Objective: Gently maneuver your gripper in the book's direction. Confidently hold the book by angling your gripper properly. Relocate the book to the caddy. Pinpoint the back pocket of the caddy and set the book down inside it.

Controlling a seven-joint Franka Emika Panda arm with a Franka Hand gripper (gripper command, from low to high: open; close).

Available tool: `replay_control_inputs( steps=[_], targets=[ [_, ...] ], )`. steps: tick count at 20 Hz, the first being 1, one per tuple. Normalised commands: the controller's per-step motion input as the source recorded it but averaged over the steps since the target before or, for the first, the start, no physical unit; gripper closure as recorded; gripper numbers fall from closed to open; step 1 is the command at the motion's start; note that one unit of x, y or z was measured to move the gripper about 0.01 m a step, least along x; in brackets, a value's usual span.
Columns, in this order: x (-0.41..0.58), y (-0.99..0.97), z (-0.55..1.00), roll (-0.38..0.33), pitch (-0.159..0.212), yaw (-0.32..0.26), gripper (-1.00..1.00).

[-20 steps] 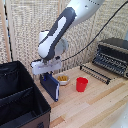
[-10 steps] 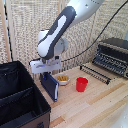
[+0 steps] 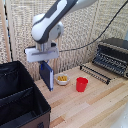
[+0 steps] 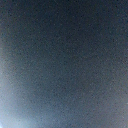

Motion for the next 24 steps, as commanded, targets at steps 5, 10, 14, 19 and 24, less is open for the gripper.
replay_control_inputs(
  steps=[5,10,14,19,24],
  targets=[
    [0.031,0.05,0.98,-0.019,-0.001,-0.282,1.0],
    [0.0,0.0,0.71,-0.023,-0.003,-0.354,1.0],
    [0.0,0.0,0.54,-0.001,-0.001,-0.368,1.0],
    [0.0,0.05,0.44,0.002,0.0,-0.352,1.0],
    [0.0,0.0,0.43,0.071,0.0,-0.334,1.0]
  ],
)
